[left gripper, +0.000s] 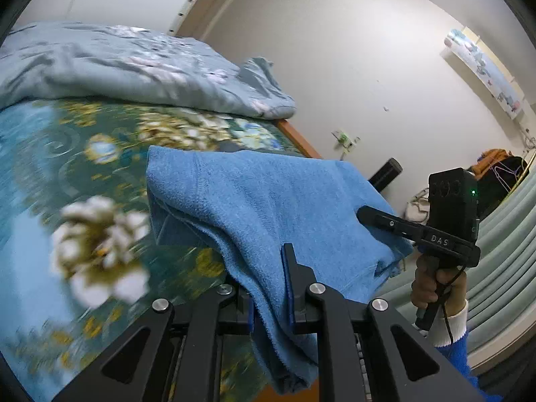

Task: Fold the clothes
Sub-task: 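Carry the folded sweater with both tools onto the stack of folded clothes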

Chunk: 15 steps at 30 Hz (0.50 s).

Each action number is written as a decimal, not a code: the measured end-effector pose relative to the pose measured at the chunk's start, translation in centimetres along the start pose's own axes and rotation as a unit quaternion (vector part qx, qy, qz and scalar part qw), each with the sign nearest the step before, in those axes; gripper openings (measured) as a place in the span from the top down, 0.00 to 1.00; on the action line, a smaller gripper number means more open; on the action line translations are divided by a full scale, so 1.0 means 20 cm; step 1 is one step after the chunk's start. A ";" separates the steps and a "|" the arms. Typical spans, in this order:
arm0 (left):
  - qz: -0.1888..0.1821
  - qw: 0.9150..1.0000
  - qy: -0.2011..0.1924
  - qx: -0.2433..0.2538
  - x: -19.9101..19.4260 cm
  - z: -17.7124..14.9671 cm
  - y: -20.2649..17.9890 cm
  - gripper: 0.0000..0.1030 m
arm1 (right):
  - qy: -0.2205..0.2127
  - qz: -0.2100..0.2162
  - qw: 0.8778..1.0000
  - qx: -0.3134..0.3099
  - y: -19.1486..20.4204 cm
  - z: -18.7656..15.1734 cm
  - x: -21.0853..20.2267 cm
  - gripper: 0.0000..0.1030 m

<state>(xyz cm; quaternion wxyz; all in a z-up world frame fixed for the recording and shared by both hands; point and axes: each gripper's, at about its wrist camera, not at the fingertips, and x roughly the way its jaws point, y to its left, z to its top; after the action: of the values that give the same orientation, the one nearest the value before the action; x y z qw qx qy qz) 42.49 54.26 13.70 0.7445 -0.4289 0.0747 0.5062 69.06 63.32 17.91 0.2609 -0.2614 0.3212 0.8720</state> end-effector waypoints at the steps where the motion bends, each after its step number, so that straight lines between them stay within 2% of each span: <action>1: 0.000 1.000 0.002 0.007 0.05 0.04 -0.03 0.86 | -0.003 -0.009 1.000 0.006 -0.07 0.04 -0.02 0.88; 9: 0.003 0.999 0.006 0.053 0.39 0.32 -0.20 0.86 | -0.015 -0.060 0.998 0.020 -0.42 0.30 -0.07 0.88; 12: 0.004 0.998 0.006 0.059 0.50 0.37 -0.17 0.86 | -0.023 -0.069 0.997 0.024 -0.53 0.35 -0.04 0.88; 15: 0.006 0.999 0.030 0.026 0.63 0.35 -0.06 0.86 | -0.020 -0.068 0.997 0.036 -0.62 0.34 0.04 0.88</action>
<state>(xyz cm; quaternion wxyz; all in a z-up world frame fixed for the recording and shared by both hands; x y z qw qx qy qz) 47.29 67.77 11.81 0.7499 -0.4238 0.1123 0.4954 74.27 76.47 16.50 0.3351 -0.2559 0.3284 0.8452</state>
